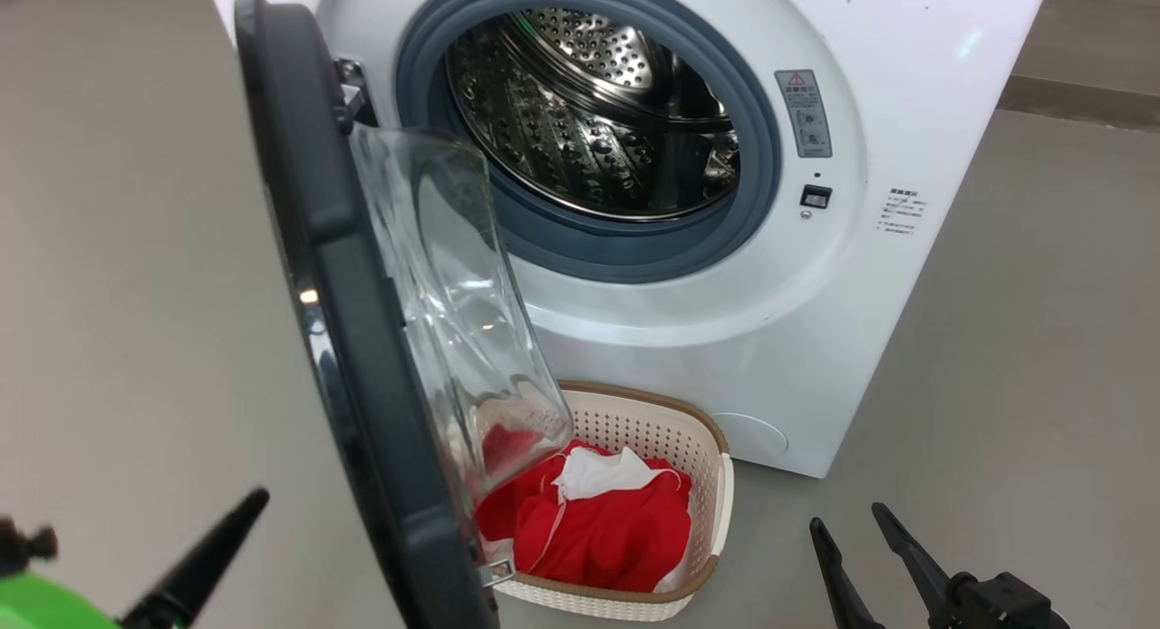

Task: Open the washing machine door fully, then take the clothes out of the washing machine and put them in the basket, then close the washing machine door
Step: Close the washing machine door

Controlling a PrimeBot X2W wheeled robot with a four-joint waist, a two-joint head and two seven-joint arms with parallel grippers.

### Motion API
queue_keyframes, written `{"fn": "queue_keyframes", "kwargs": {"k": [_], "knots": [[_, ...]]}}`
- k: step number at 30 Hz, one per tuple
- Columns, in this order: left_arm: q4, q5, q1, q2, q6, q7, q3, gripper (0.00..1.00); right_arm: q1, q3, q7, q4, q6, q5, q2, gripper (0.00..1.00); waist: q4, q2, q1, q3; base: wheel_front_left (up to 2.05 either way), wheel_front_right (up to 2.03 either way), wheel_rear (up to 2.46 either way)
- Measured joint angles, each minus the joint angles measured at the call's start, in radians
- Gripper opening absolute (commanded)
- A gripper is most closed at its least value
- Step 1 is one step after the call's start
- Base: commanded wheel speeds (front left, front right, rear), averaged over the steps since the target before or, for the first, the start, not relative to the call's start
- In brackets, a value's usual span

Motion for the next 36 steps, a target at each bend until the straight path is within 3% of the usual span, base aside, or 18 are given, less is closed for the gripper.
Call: {"fn": "queue_keyframes", "kwargs": {"k": [12,20,26,29,36], "knots": [[0.104,0.034,0.116,-0.074,0.000,-0.288,-0.073,1.00,-0.005,0.010,0.000,0.010,0.000,0.009,0.000,1.00,0.032,0.0000,0.0000,-0.005,0.00,0.00,0.00],[0.233,0.207,0.116,-0.078,0.000,-0.489,-0.213,1.00,-0.032,0.012,0.000,0.019,0.000,0.013,0.000,1.00,0.037,0.0000,0.0000,0.001,0.00,0.00,0.00],[0.327,0.267,0.110,-0.118,0.000,-0.599,-0.295,1.00,-0.040,0.020,0.000,0.026,0.000,0.020,0.000,1.00,0.041,0.0000,0.0000,-0.001,0.00,0.00,0.00],[0.356,0.336,0.105,-0.142,0.000,-0.606,-0.248,1.00,-0.040,0.020,0.000,0.026,0.000,0.024,0.000,1.00,0.043,0.0000,0.0000,-0.001,0.00,0.00,0.00],[0.279,0.775,0.092,-0.274,-0.001,-0.607,0.042,1.00,-0.041,0.015,0.000,0.026,0.000,0.026,0.000,1.00,0.046,0.0000,0.0000,0.001,0.00,0.00,0.00]]}}
